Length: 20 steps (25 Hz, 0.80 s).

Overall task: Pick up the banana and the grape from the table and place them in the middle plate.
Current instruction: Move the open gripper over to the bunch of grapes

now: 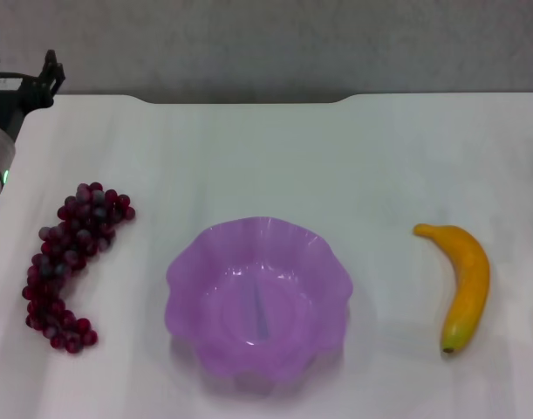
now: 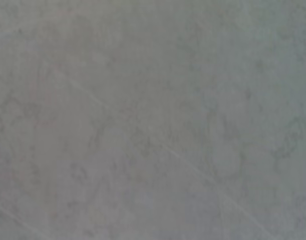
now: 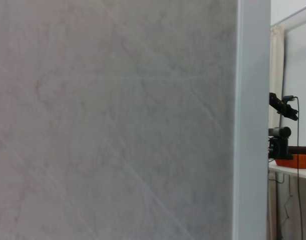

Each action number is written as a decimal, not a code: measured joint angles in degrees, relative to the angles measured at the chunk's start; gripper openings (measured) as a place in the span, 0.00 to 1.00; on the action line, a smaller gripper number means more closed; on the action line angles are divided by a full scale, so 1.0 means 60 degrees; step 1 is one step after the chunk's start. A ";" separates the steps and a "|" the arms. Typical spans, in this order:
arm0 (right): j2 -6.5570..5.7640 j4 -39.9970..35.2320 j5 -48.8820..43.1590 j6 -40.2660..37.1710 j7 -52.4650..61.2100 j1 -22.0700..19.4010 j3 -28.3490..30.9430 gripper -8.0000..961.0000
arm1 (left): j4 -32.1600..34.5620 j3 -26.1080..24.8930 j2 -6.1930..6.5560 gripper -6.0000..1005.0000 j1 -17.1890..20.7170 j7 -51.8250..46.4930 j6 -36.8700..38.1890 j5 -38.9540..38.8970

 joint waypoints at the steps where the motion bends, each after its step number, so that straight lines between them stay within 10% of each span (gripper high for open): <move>1: 0.0000 0.0002 0.0000 0.0001 0.0000 -0.0020 -0.0001 0.95 | -0.0002 0.0002 -0.0001 0.81 0.0023 -0.0001 0.0000 0.0000; 20: 0.0018 -0.0079 -0.0077 -0.0129 0.0158 -0.0258 -0.0061 0.95 | -0.0040 -0.0031 -0.0009 0.81 0.0208 -0.0212 -0.0123 -0.0182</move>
